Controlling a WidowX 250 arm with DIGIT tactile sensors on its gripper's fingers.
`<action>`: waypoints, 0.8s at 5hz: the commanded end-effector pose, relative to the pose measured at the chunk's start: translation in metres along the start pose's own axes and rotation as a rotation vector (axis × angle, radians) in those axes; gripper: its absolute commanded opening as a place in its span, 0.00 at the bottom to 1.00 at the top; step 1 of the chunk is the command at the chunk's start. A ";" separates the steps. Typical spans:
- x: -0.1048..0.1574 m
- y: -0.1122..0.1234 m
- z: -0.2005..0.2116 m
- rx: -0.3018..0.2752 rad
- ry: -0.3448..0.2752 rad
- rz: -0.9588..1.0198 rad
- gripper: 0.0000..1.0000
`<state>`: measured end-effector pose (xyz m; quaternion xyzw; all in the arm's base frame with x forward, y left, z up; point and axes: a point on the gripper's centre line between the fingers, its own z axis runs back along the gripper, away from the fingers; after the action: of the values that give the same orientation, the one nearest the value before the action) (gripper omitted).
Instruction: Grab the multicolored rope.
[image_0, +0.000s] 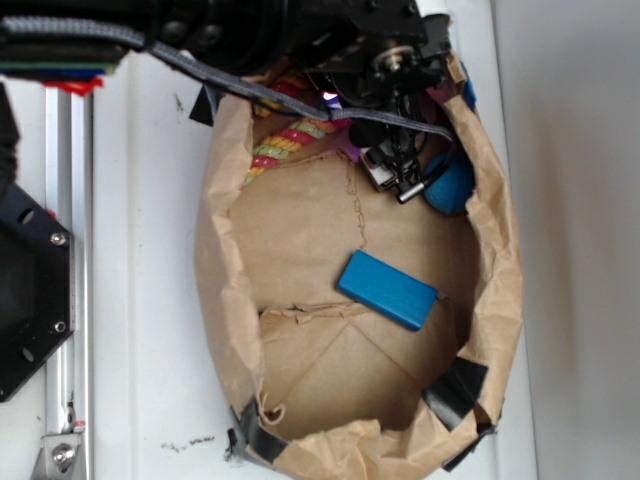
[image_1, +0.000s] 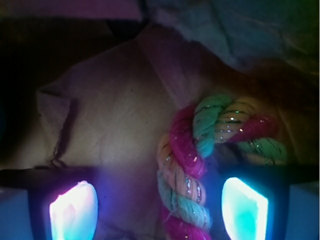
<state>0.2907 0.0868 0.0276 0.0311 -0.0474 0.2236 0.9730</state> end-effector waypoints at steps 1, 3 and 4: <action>0.006 0.006 0.009 -0.010 -0.044 -0.038 1.00; 0.005 -0.004 0.018 -0.022 -0.051 -0.063 1.00; 0.004 -0.005 0.019 -0.024 -0.060 -0.069 1.00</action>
<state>0.2883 0.0826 0.0312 0.0258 -0.0498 0.1992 0.9784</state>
